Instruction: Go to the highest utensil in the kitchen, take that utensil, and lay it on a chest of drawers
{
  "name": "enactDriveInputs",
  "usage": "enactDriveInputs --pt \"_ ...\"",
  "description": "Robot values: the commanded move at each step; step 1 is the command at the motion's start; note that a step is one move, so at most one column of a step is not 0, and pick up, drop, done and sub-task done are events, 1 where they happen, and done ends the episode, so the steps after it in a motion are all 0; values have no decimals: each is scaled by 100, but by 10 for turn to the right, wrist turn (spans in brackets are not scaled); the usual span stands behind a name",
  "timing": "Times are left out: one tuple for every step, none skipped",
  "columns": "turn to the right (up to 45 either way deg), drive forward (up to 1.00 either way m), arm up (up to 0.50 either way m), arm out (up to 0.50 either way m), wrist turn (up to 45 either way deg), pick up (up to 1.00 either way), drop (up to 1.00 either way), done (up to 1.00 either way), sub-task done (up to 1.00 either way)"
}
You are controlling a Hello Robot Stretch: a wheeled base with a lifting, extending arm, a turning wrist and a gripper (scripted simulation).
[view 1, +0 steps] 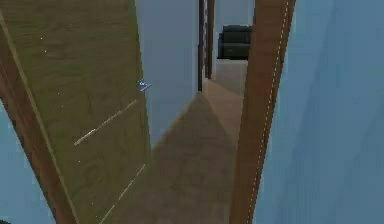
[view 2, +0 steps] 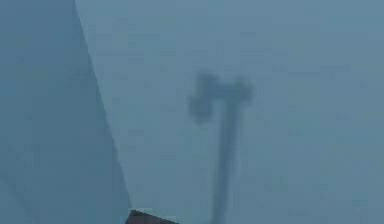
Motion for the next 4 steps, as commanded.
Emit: enactDriveInputs --pt "-270 0 0 0 0 0 0 0 0" --pt "0 25 0 0 0 0 0 0 0" --pt "60 0 0 0 0 0 0 0 0" --pt "0 70 0 0 0 0 0 0 0"
